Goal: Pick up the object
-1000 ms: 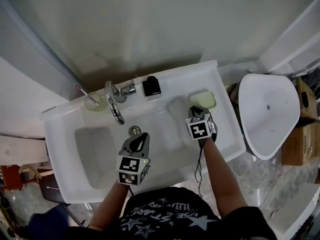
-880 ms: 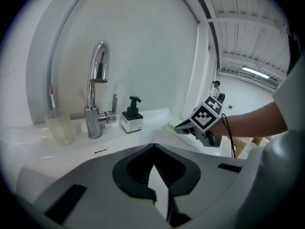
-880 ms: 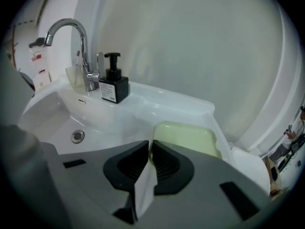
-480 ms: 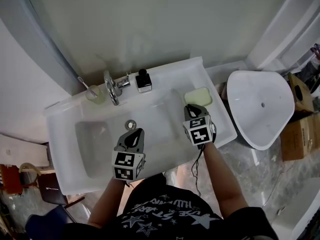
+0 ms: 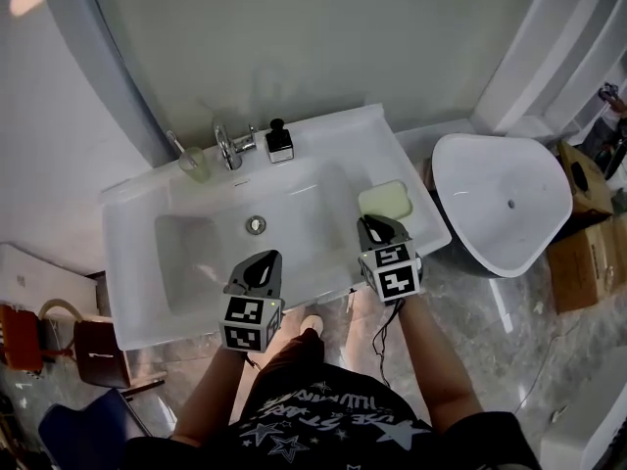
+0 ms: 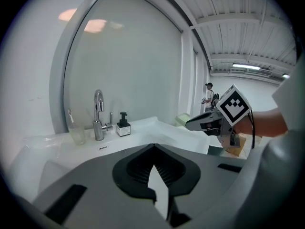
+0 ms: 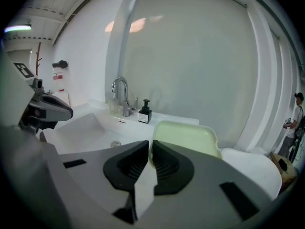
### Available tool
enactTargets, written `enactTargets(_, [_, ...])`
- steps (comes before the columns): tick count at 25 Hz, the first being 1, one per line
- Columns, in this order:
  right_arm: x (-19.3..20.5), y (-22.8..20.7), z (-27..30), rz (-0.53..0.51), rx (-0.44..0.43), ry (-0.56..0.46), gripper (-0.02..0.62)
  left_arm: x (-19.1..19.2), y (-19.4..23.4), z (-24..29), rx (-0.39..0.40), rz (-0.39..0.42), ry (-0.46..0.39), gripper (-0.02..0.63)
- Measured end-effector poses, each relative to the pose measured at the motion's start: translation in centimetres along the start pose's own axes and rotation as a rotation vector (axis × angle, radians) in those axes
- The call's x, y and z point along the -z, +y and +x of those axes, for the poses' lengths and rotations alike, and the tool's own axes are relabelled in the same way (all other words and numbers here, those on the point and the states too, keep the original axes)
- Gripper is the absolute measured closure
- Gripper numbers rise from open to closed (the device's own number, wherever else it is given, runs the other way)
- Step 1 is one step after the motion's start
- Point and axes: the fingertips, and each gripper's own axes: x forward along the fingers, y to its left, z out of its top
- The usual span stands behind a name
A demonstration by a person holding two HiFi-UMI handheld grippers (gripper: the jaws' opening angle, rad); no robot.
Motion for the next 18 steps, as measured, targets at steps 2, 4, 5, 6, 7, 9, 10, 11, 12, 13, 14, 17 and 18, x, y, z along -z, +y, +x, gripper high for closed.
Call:
enactTargets(2, [0.8,0.9,-2.0,0.003,-0.002,-0.016,0.557,0.6,-0.9,-1.7,-0.006,0.004,-0.009,0.591])
enactTargets(4, [1.8,1.8,-4.0,0.005,0.000,-0.029,0.557,1.4,-1.8,-3.5,-0.012,0.007,-0.012,0.591])
enactTargets(5, [2.3,2.3,-5.0,0.011,-0.001,-0.035,0.557,1.8,-2.3,-4.4,-0.014,0.006,-0.012,0.591])
enactTargets(6, [2.7,2.8,-6.1,0.021,-0.003,-0.040,0.557,2.3,-2.8,-5.3,-0.015,0.005,-0.011,0.591])
enactTargets(7, [3.3,3.4,-7.2,0.029,-0.006,-0.045,0.557,2.7,-3.3,-6.2,-0.016,0.005,-0.010,0.591])
enactTargets(9, [4.7,4.3,-8.9,0.037,-0.007,-0.051,0.557,3.7,-4.4,-7.8,-0.017,0.008,-0.006,0.591])
enactTargets(10, [5.4,4.7,-9.7,0.043,-0.007,-0.051,0.557,4.3,-4.9,-8.6,-0.018,0.008,-0.002,0.591])
enactTargets(11, [6.2,5.2,-10.5,0.054,-0.009,-0.049,0.557,4.9,-5.4,-9.4,-0.018,0.007,0.003,0.591])
enactTargets(12, [6.8,5.7,-11.2,0.068,-0.011,-0.048,0.557,5.5,-5.8,-10.2,-0.018,0.007,0.010,0.591])
enactTargets(13, [7.4,6.2,-11.9,0.082,-0.015,-0.048,0.557,6.1,-6.2,-11.0,-0.020,0.005,0.019,0.591])
enactTargets(14, [7.9,6.6,-12.5,0.092,-0.017,-0.046,0.557,6.7,-6.5,-11.8,-0.023,0.001,0.026,0.591])
enactTargets(17, [9.2,7.7,-13.7,0.099,-0.022,-0.042,0.557,7.7,-7.2,-13.6,-0.028,-0.025,0.042,0.591])
enactTargets(18, [9.6,8.0,-13.9,0.099,-0.023,-0.040,0.557,7.9,-7.3,-14.1,-0.029,-0.028,0.042,0.591])
